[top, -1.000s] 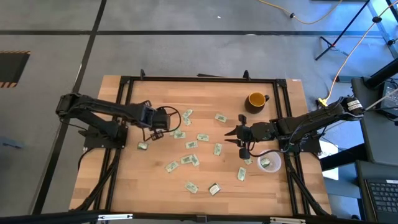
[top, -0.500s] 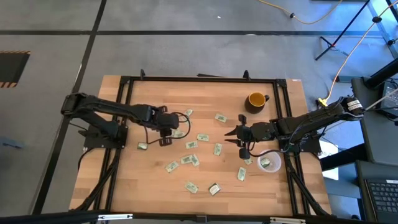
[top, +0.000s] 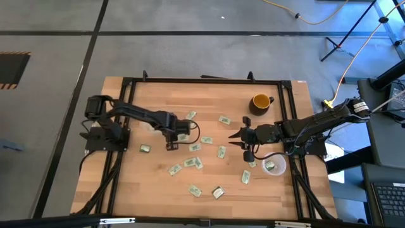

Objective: Pick and place Stevia / Truvia into bins
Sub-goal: Put the white stevia packet into the left transparent container

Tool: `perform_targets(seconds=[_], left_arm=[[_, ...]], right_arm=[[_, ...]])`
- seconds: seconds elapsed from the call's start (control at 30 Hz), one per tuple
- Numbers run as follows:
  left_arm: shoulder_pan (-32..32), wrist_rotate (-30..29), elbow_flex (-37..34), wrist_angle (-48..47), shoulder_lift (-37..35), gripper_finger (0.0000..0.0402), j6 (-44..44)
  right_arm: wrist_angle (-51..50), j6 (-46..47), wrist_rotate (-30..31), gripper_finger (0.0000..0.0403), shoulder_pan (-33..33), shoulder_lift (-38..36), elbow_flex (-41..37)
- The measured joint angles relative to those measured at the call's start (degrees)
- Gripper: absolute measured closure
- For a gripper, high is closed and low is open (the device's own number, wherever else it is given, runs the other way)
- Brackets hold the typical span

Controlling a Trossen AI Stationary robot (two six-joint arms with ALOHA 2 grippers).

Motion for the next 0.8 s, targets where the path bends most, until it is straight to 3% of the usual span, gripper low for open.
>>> perform_targets(seconds=[0.37,0.8], left_arm=[[5.4,7.4,0.0,3.2,1.3,0.0272,3.3],[4.8,7.3,-0.7,3.6,3.9,0.0275,5.1]], right_arm=[[-0.4,0.0,0.0,0.0302,0.0,0.0,0.0],[-0.4,-0.1,0.0,0.0302,0.0,0.0,0.0]])
